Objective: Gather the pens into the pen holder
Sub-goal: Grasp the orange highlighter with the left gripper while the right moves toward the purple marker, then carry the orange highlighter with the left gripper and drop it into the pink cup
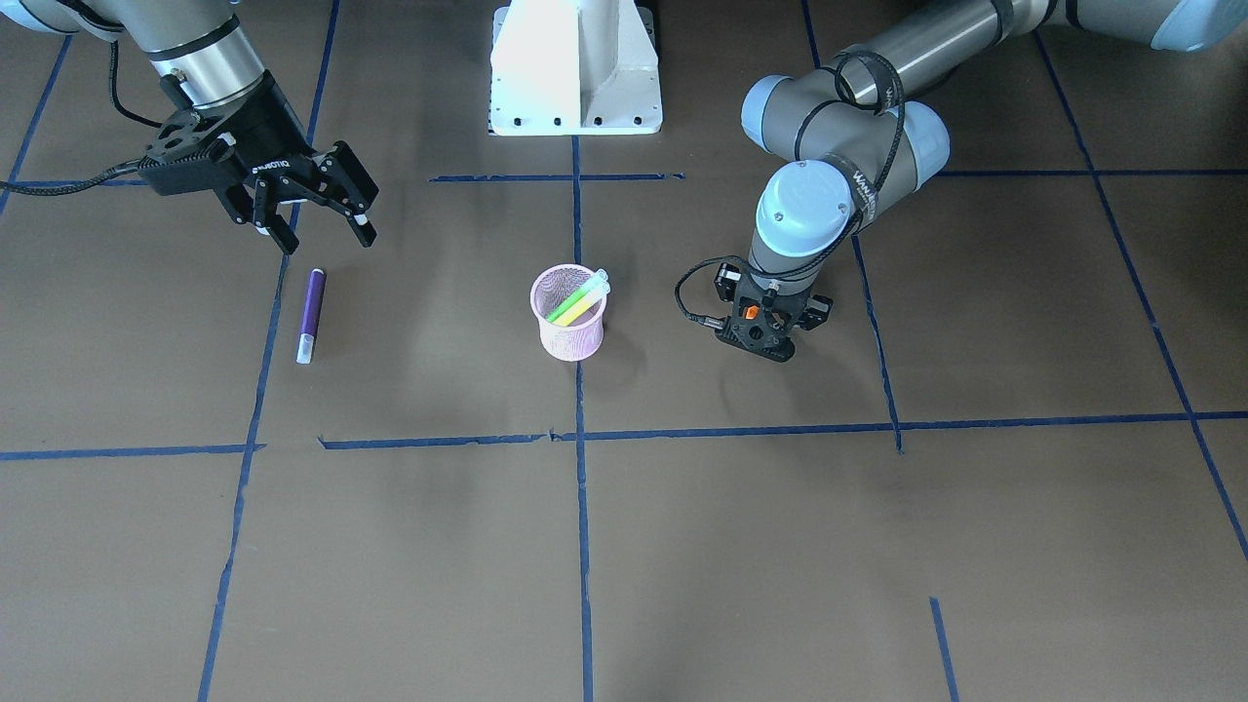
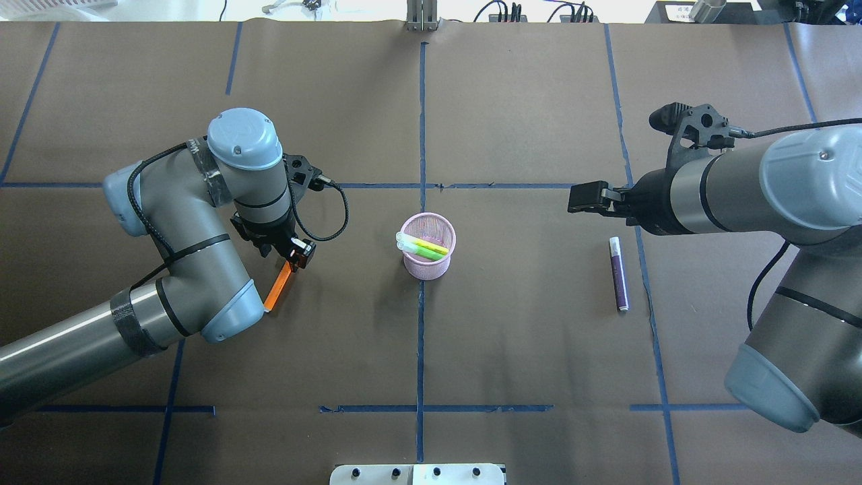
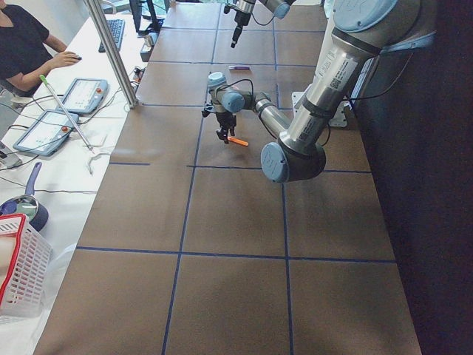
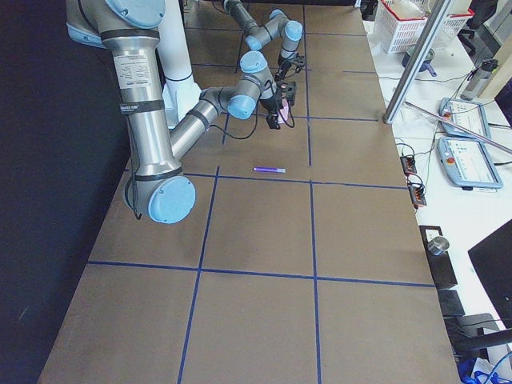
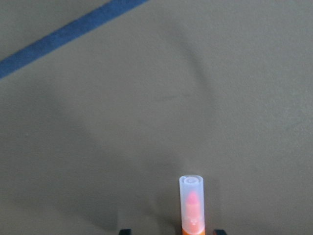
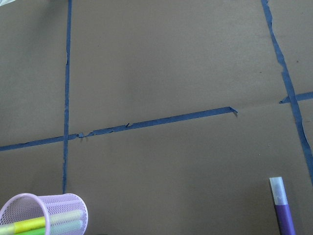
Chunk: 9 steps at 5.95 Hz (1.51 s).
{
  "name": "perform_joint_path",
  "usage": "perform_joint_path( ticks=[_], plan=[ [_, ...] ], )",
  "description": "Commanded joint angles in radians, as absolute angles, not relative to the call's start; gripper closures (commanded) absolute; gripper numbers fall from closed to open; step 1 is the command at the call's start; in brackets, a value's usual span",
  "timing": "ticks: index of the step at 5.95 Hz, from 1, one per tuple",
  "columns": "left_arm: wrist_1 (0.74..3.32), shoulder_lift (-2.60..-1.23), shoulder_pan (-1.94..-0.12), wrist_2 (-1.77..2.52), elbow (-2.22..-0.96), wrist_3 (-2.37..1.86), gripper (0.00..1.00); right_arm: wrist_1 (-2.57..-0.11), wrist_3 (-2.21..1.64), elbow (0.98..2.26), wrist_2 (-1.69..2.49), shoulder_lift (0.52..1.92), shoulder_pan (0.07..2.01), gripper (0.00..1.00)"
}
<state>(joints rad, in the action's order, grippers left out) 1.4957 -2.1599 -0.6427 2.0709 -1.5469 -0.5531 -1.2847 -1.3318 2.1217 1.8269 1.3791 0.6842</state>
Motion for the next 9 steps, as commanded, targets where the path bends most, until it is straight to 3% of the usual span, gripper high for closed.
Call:
perform_joint_path(
  ticks=[1,2,3,4,5,7,9],
  plan=[
    [1.499,-2.155,-0.635,2.071,-1.543,-0.549,0.46,-1.285,-1.331,2.121,1.851,1.381,0.687,0.00],
    [1.518,-2.155,-0.635,2.071,-1.543,-0.551,0.70,-1.285,-1.333,2.123,1.859,1.379,0.687,0.00],
    [1.519,-2.152,-0.635,2.071,-1.543,-0.549,0.78,-1.285,-1.335,2.123,1.859,1.379,0.687,0.00],
    [1.520,-2.157,-0.635,2.071,-1.545,-0.552,0.94,-1.285,-1.335,2.126,1.858,1.381,0.687,0.00],
    [1.531,-2.158,-0.637,2.071,-1.551,-0.554,1.00,-1.285,-1.336,2.126,1.859,1.381,0.687,0.00],
    [1.616,-2.163,-0.657,2.060,-1.711,-0.782,1.00,-1.285,-1.336,2.143,1.870,1.391,0.704,0.00],
    [1.870,-2.175,-0.644,1.778,-1.794,-1.153,1.00,-1.284,-1.332,2.172,1.879,1.455,0.730,0.00]
  ],
)
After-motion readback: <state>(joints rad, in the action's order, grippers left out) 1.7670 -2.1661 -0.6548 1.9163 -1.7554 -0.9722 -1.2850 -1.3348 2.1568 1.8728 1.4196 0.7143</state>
